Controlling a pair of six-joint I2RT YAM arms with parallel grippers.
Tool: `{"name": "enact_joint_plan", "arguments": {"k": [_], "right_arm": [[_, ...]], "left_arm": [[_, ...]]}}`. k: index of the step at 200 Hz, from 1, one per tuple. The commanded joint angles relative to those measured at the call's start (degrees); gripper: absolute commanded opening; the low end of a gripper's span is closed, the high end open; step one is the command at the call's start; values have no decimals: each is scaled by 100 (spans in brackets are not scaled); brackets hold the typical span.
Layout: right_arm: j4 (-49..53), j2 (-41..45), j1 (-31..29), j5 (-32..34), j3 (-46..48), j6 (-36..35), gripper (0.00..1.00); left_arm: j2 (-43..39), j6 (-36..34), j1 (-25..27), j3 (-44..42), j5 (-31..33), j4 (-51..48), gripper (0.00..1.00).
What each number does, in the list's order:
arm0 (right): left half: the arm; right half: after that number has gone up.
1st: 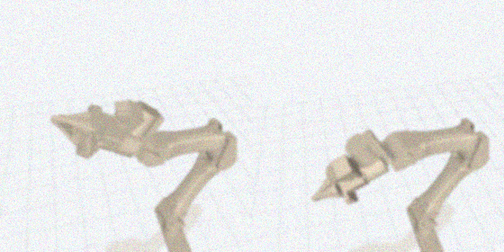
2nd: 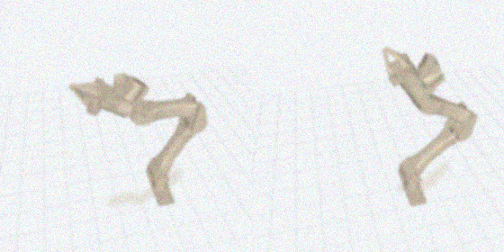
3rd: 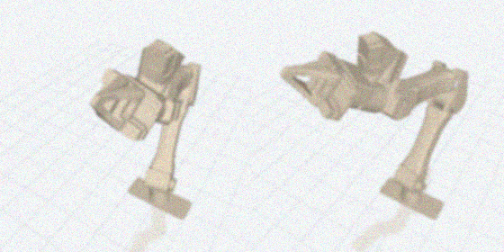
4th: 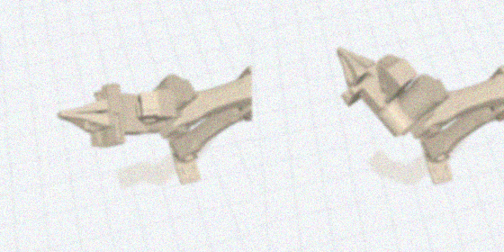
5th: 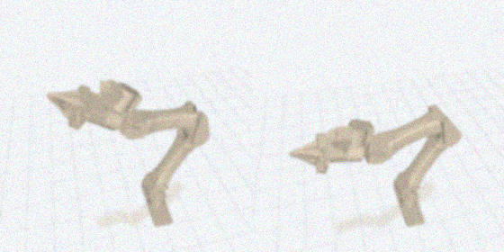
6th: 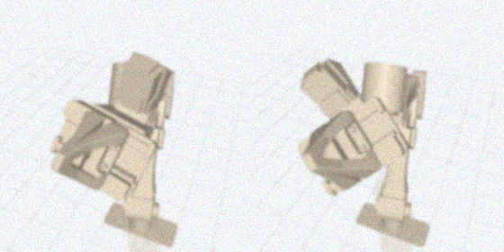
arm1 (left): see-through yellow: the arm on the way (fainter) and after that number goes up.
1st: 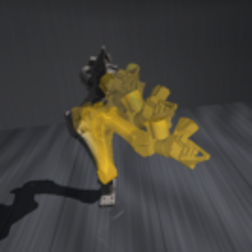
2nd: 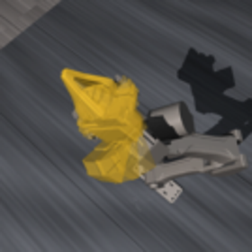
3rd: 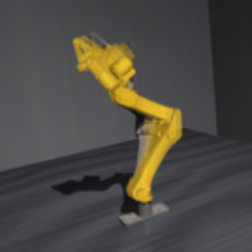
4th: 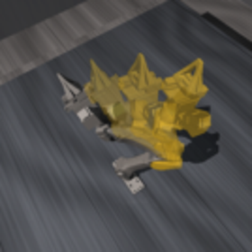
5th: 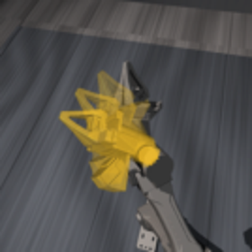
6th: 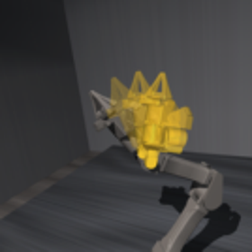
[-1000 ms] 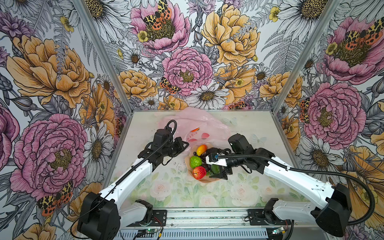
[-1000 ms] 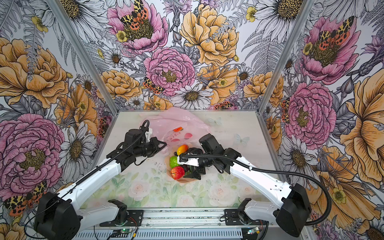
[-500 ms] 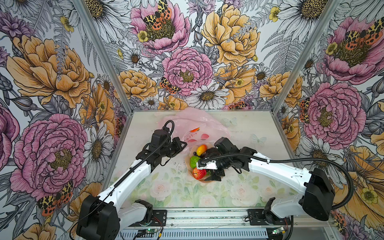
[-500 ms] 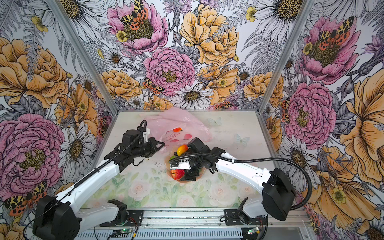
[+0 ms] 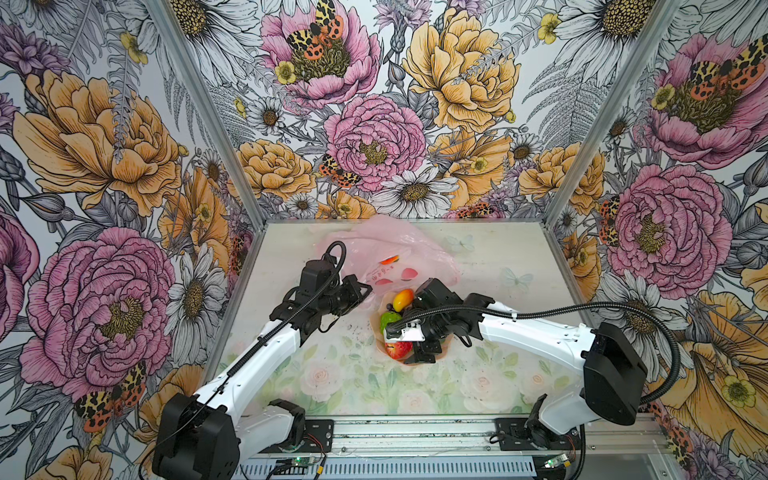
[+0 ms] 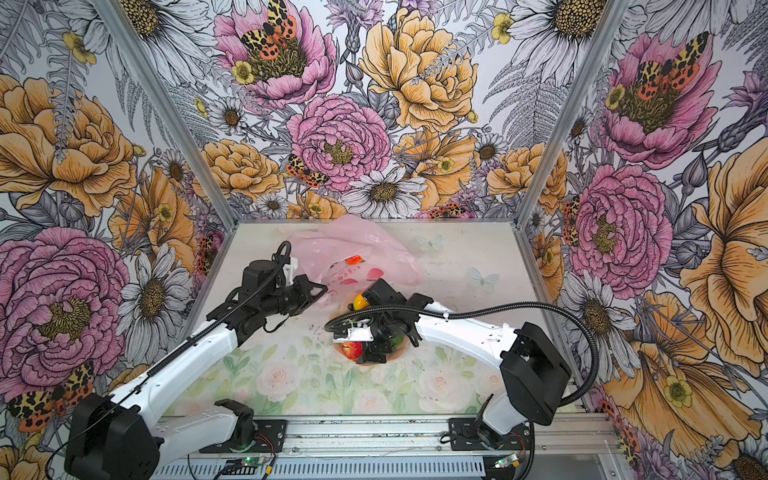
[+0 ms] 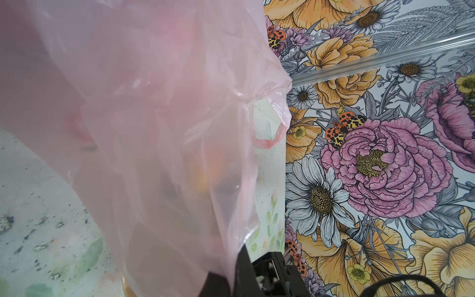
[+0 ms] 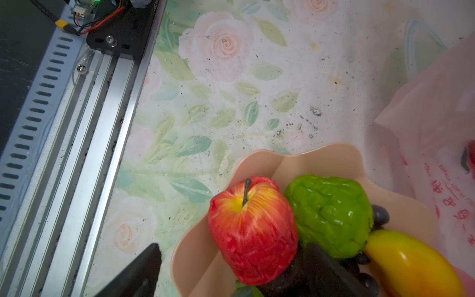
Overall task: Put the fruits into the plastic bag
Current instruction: 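Lower the right gripper around the red apple nearest the robot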
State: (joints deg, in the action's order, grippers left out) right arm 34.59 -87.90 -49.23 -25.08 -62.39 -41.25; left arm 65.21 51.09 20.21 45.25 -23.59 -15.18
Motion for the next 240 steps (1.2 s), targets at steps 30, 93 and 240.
{"name": "enact_joint_plan", "arguments": {"k": [30,93,240], "right_arm": [[27,-253,-99,150,-280,-93,89],[22,-546,-152,186,-369,-97,89],[22,-894,-265,301,-441,-102,86]], "left_arm": [[-168,-10,-88,-97,-130,-11,0],[-307,-29,-213,-148,-162,-99,0],[-358,-20,-288,-197,-194,-111,0]]}}
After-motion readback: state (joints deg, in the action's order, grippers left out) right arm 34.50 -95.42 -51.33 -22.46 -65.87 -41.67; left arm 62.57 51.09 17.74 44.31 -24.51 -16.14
